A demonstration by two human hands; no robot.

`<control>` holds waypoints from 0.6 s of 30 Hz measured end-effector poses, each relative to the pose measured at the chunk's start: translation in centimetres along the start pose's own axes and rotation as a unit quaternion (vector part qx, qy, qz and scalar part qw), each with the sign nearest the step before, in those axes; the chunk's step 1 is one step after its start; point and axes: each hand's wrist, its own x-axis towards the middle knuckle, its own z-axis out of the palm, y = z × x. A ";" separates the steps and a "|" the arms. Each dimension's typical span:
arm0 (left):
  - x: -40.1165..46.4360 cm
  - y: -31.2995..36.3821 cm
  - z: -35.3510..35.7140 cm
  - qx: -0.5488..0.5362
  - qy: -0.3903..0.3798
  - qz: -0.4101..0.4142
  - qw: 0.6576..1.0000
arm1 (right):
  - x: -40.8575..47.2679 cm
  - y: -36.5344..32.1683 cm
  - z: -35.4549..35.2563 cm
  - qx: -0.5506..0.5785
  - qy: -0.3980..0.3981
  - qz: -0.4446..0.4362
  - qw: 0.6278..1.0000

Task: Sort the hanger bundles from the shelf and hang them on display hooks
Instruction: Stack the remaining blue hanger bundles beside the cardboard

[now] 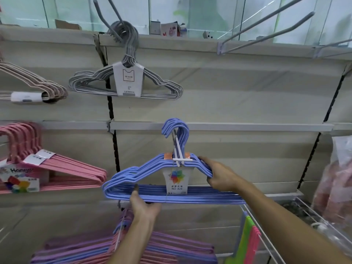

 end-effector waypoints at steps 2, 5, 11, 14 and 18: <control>1.1 -0.1 -0.2 0.000 0.001 -0.002 1.000 | 0.7 0.4 0.4 -0.004 -0.004 0.004 1.000; 2.3 -0.2 -0.6 0.005 0.005 0.002 1.000 | 1.6 0.7 1.0 -0.010 -0.009 0.007 1.000; 3.9 0.2 -0.7 0.025 0.011 0.034 0.999 | 2.4 0.9 2.3 0.005 -0.009 0.002 1.000; 4.0 0.5 -0.8 0.036 0.021 0.026 0.999 | 2.8 0.8 2.8 0.003 -0.009 -0.003 1.000; 3.9 0.8 -0.9 0.067 0.041 0.028 0.997 | 2.8 0.9 3.0 -0.007 -0.005 -0.012 1.000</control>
